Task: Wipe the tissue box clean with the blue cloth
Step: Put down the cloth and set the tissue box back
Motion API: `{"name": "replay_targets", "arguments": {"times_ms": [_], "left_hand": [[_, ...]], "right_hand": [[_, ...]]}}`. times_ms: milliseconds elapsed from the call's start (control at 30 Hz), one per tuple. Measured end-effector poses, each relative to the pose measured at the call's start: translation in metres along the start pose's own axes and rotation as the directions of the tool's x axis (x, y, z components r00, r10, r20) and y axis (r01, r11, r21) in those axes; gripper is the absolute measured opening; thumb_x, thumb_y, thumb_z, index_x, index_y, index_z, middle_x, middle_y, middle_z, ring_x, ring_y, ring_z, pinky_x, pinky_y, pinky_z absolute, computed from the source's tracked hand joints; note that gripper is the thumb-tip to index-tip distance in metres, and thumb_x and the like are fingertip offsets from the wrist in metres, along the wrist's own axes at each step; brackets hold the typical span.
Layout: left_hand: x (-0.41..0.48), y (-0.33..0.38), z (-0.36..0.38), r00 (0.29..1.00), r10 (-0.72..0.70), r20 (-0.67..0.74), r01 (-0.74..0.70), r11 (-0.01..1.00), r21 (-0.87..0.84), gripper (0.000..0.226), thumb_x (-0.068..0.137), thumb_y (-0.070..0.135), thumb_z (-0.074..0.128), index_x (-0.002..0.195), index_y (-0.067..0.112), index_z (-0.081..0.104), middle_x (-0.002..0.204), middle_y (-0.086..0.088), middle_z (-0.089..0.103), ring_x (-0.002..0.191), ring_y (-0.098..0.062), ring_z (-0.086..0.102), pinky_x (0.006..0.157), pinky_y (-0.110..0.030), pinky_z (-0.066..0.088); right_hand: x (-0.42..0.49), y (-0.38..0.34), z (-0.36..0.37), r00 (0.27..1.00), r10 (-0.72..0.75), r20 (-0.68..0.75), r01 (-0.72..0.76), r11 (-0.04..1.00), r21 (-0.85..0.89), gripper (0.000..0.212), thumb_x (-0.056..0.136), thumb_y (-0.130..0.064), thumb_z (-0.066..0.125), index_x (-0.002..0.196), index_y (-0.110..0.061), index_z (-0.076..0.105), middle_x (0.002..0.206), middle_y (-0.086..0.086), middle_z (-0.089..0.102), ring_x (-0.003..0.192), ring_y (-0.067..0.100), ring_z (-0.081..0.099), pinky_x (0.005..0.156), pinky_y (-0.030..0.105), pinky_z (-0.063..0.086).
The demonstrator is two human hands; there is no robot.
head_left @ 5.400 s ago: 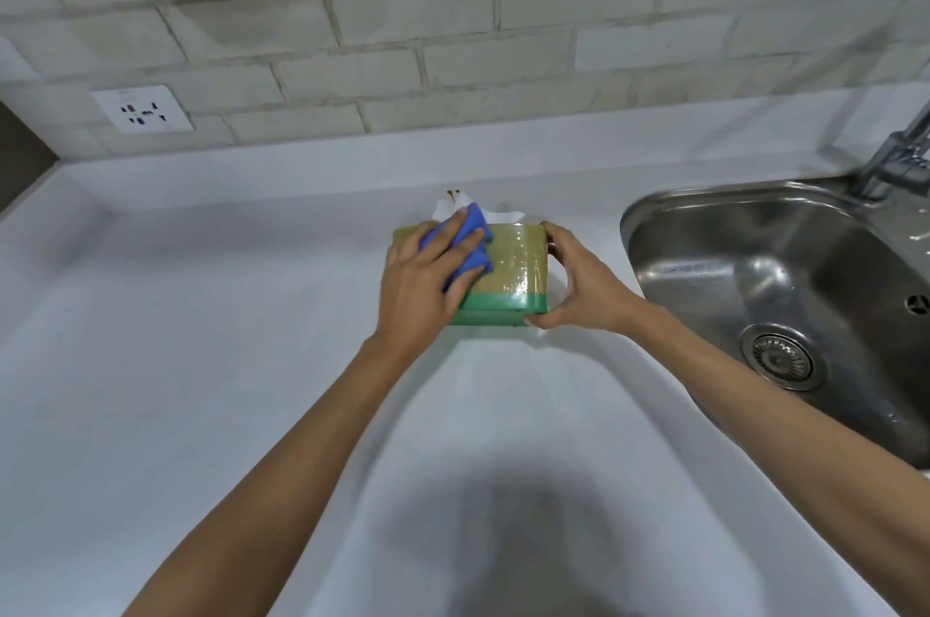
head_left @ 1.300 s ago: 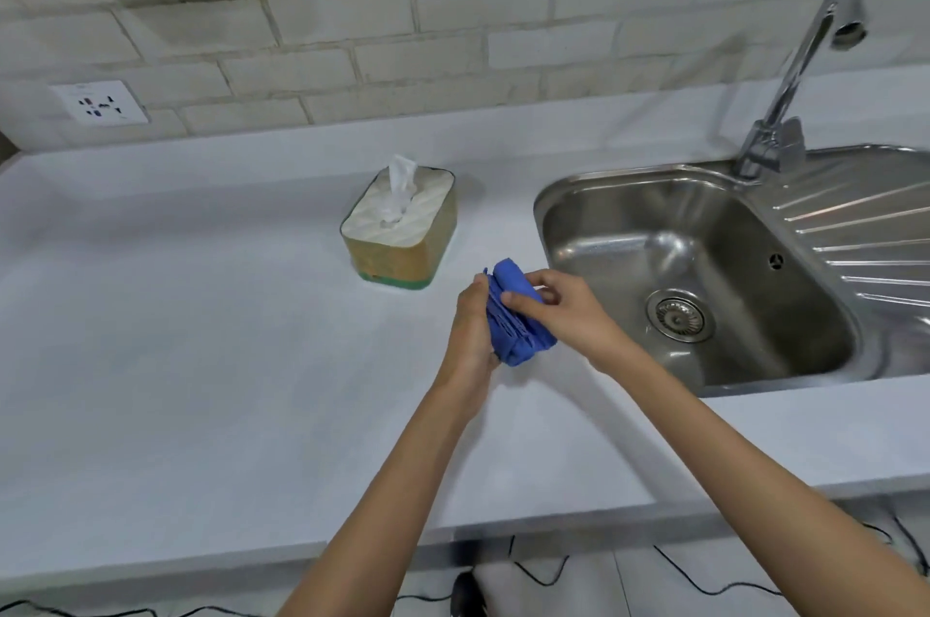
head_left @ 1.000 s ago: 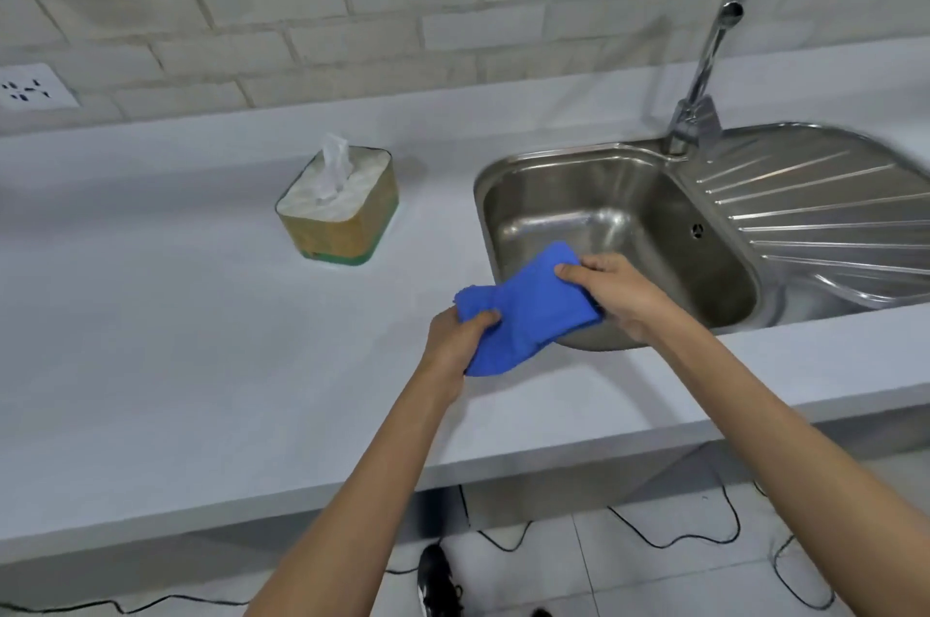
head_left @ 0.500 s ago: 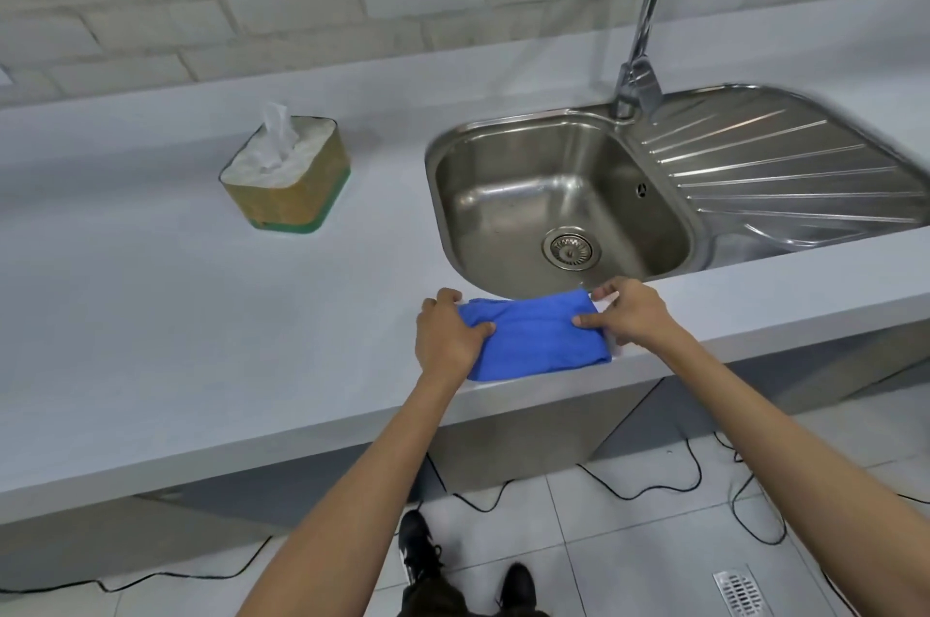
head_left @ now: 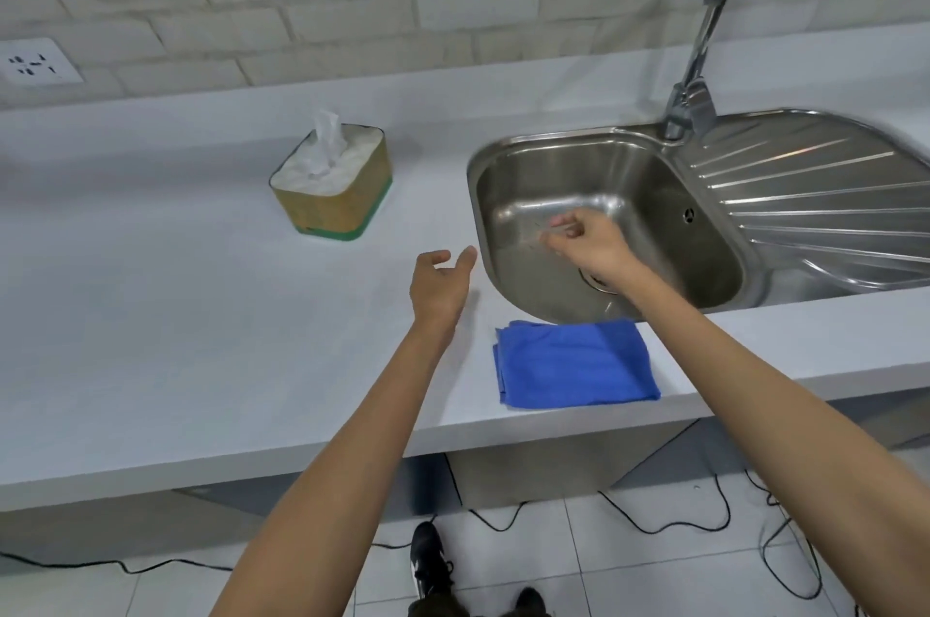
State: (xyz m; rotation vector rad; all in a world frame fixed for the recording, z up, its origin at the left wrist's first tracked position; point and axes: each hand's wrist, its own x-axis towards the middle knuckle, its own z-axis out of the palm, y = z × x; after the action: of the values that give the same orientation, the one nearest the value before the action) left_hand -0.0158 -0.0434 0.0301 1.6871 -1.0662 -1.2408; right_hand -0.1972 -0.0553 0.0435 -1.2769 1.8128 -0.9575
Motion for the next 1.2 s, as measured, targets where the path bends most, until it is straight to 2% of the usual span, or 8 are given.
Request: {"name": "replay_targets", "arguments": {"times_ms": [167, 267, 333, 433, 567, 700, 967, 1200], "left_hand": [[0.034, 0.019, -0.043, 0.982, -0.064, -0.178, 0.019, 0.970, -0.244, 0.044, 0.092, 0.032, 0.055, 0.127, 0.009, 0.041, 0.125, -0.017, 0.056, 0.104, -0.035, 0.061, 0.098, -0.045, 0.049], [0.059, 0.025, -0.071, 0.964, -0.102, -0.246, 0.019, 0.948, -0.318, 0.045, 0.095, 0.027, 0.049, 0.133, 0.008, 0.035, 0.131, -0.019, 0.052, 0.064, -0.022, 0.055, 0.085, -0.039, 0.052], [0.078, 0.027, -0.087, 0.955, -0.137, -0.264, 0.042, 0.941, -0.337, 0.048, 0.095, 0.028, 0.047, 0.137, 0.009, 0.031, 0.135, -0.019, 0.047, 0.057, -0.015, 0.047, 0.078, -0.035, 0.051], [0.103, 0.032, -0.104, 0.952, -0.194, -0.236, 0.104, 0.932, -0.348, 0.053, 0.096, 0.031, 0.044, 0.141, 0.010, 0.026, 0.137, -0.016, 0.045, 0.064, -0.018, 0.053, 0.082, -0.037, 0.052], [0.133, 0.038, -0.114, 0.952, -0.287, -0.107, 0.210, 0.865, -0.455, 0.052, 0.097, 0.033, 0.041, 0.143, 0.013, 0.028, 0.141, -0.013, 0.044, 0.117, -0.035, 0.054, 0.083, -0.039, 0.051], [0.161, 0.046, -0.122, 0.946, -0.318, -0.057, 0.254, 0.840, -0.479, 0.047, 0.097, 0.035, 0.038, 0.140, 0.017, 0.035, 0.137, -0.011, 0.048, 0.119, -0.033, 0.053, 0.087, -0.043, 0.051], [0.228, 0.061, -0.142, 0.959, -0.277, -0.066, 0.244, 0.920, -0.307, 0.051, 0.097, 0.046, 0.030, 0.140, 0.019, 0.038, 0.141, -0.014, 0.046, 0.124, -0.034, 0.049, 0.103, -0.047, 0.044], [0.278, 0.083, -0.151, 0.981, -0.181, -0.069, 0.154, 0.945, -0.290, 0.061, 0.093, 0.056, 0.031, 0.139, 0.018, 0.041, 0.142, -0.011, 0.045, 0.124, -0.033, 0.048, 0.106, -0.048, 0.040]], "right_hand": [[0.043, -0.052, 0.052, 0.994, -0.034, 0.106, 0.017, 0.988, 0.151, 0.037, 0.084, -0.028, 0.066, 0.111, -0.003, 0.060, 0.100, 0.011, 0.062, 0.071, 0.011, 0.059, 0.062, 0.012, 0.048], [0.065, -0.080, 0.083, 0.985, -0.029, 0.172, -0.007, 0.979, 0.205, 0.044, 0.087, -0.033, 0.062, 0.119, -0.004, 0.056, 0.101, 0.010, 0.058, 0.074, 0.015, 0.057, 0.065, 0.021, 0.043], [0.078, -0.096, 0.101, 0.975, -0.024, 0.220, -0.023, 0.978, 0.207, 0.045, 0.089, -0.035, 0.058, 0.123, -0.007, 0.052, 0.103, 0.006, 0.055, 0.084, 0.018, 0.056, 0.064, 0.021, 0.041], [0.098, -0.112, 0.126, 0.973, 0.009, 0.229, -0.065, 0.968, 0.242, 0.042, 0.092, -0.032, 0.053, 0.128, -0.010, 0.047, 0.108, 0.005, 0.051, 0.093, 0.020, 0.053, 0.070, 0.024, 0.044], [0.125, -0.126, 0.154, 0.976, 0.049, 0.210, -0.103, 0.961, 0.255, 0.045, 0.095, -0.028, 0.045, 0.137, -0.013, 0.038, 0.121, 0.006, 0.049, 0.118, 0.026, 0.050, 0.098, 0.036, 0.042], [0.150, -0.132, 0.174, 0.979, 0.064, 0.194, -0.114, 0.960, 0.257, 0.051, 0.098, -0.028, 0.039, 0.145, -0.014, 0.027, 0.150, 0.006, 0.033, 0.135, 0.025, 0.037, 0.109, 0.036, 0.031], [0.190, -0.134, 0.197, 0.984, 0.097, 0.151, -0.135, 0.953, 0.270, 0.055, 0.098, -0.031, 0.040, 0.147, -0.014, 0.022, 0.154, 0.007, 0.027, 0.140, 0.024, 0.029, 0.112, 0.037, 0.027], [0.214, -0.137, 0.215, 0.996, 0.067, 0.050, -0.078, 0.966, 0.248, 0.048, 0.095, -0.026, 0.048, 0.137, -0.006, 0.039, 0.137, 0.013, 0.050, 0.120, 0.024, 0.050, 0.093, 0.026, 0.037]]}}
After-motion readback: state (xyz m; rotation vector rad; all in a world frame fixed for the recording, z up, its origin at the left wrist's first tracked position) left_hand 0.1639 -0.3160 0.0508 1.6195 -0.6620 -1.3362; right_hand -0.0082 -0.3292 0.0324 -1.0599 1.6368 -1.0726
